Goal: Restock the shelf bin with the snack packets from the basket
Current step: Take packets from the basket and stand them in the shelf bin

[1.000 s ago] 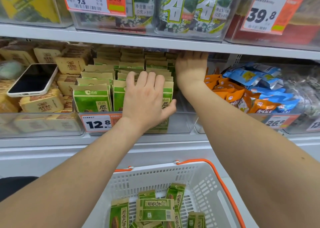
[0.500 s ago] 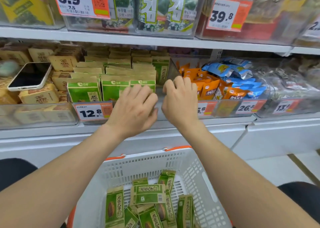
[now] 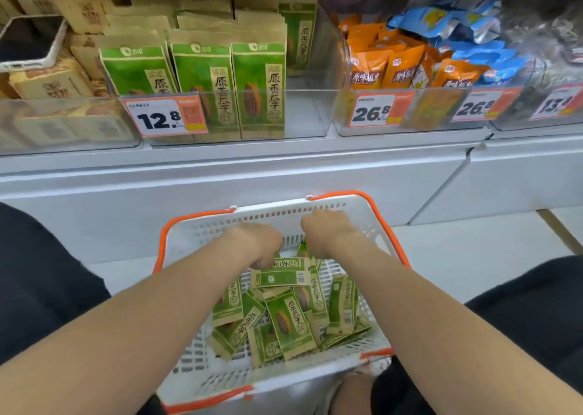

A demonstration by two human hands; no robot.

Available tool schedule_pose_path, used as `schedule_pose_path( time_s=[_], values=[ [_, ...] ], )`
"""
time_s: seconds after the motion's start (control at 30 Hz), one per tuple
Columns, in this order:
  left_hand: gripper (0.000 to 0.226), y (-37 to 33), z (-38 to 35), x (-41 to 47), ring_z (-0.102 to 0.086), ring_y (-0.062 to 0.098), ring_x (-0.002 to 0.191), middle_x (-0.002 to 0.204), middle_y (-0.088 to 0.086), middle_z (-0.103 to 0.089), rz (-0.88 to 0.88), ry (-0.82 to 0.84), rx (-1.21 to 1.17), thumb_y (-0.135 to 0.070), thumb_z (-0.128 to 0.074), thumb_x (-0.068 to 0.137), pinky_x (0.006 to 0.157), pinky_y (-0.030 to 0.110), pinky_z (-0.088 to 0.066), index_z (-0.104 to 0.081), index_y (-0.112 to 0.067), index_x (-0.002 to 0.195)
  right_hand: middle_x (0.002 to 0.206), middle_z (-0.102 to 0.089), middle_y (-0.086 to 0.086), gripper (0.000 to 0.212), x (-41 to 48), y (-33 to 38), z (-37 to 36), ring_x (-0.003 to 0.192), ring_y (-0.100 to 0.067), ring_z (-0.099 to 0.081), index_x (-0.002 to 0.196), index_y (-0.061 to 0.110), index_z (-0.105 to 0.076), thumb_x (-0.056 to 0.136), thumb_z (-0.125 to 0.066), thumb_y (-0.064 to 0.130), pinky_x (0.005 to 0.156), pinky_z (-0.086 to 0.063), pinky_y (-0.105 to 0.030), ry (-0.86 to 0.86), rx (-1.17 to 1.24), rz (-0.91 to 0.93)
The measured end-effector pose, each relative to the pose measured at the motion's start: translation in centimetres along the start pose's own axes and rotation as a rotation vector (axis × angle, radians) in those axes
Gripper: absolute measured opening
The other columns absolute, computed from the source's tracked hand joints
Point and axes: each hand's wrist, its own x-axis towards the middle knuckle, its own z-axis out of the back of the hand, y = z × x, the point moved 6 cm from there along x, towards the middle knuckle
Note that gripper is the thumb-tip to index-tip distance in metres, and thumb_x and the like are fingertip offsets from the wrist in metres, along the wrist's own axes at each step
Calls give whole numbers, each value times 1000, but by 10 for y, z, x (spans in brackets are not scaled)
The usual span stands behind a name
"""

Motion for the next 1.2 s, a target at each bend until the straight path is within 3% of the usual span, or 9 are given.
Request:
schedule_pose_path(
  time_s=[0.1, 0.23, 0.33, 0.43, 0.57, 0.73, 0.9, 1.07, 1.2],
  values=[
    [23, -26, -46, 12, -60, 19, 78, 97, 0, -62, -51, 123, 57, -6, -55, 101, 60, 32, -47, -67, -11, 119, 118, -65, -8, 25, 3, 11, -20, 102, -31, -65, 123, 16, -62, 98, -56, 15, 80, -52, -40, 70, -25, 42],
    [53, -60, -90, 19, -64, 28, 104, 136, 9, -59, -190, 159, 140, 2, -60, 98, 74, 39, -56, -49, -13, 148, 115, -60, -7, 30, 8, 18, -33, 99, -31, -62, 126, 15, -59, 97, -53, 11, 83, -53, -42, 156, 1, 72],
    [92, -72, -107, 26, -63, 31, 107, 172, 7, -22, -257, 130, 93, 13, -60, 92, 77, 40, -59, -18, -22, 166, 121, -57, -9, 30, 10, 17, -35, 106, -34, -63, 126, 15, -58, 97, -51, 8, 88, -55, -45, 191, 22, 90],
    [112, -80, -129, 33, -43, 37, 145, 177, -4, 7, -307, 142, 132, 10, -66, 91, 96, 48, -57, 5, -28, 169, 104, -53, -7, 16, 10, 17, -39, 92, -31, -61, 104, 16, -51, 95, -51, 3, 78, -54, -41, 210, 41, 104],
    [91, -90, -144, 38, -57, 42, 122, 176, 7, -3, -345, 83, 240, 7, -57, 99, 85, 48, -57, -3, -14, 169, 83, -47, -1, 17, 11, 17, -42, 82, -28, -60, 93, 17, -46, 94, -51, 1, 72, -52, -39, 205, 41, 107],
    [60, -105, -141, 38, -52, 34, 129, 160, 16, -37, -404, -114, 348, -7, -55, 104, 100, 45, -49, -30, -5, 159, 86, -50, 0, 15, 13, 14, -41, 84, -26, -60, 101, 17, -48, 97, -51, 3, 70, -50, -38, 201, 80, 119],
    [54, -98, -136, 39, -47, 38, 133, 156, 16, -41, -368, -216, 427, -14, -60, 102, 110, 50, -42, -38, -11, 151, 98, -52, -4, 12, 12, 9, -39, 87, -27, -57, 103, 17, -48, 99, -51, 6, 74, -50, -39, 204, 108, 112],
    [41, -79, -131, 44, -58, 33, 124, 128, 7, -67, -283, -55, 147, -7, -68, 96, 123, 57, -28, -51, -17, 132, 111, -61, -8, 22, 11, 3, -43, 94, -29, -60, 122, 12, -59, 100, -52, 9, 88, -56, -44, 260, 127, 94],
    [30, -43, -100, 37, -64, 19, 95, 103, -7, -66, -160, -37, -410, -28, -74, 97, 91, 41, -56, -49, -29, 114, 105, -64, -6, 14, 10, -7, -44, 92, -27, -62, 98, 13, -61, 93, -54, 1, 89, -56, -40, 303, 164, 52]
  ],
)
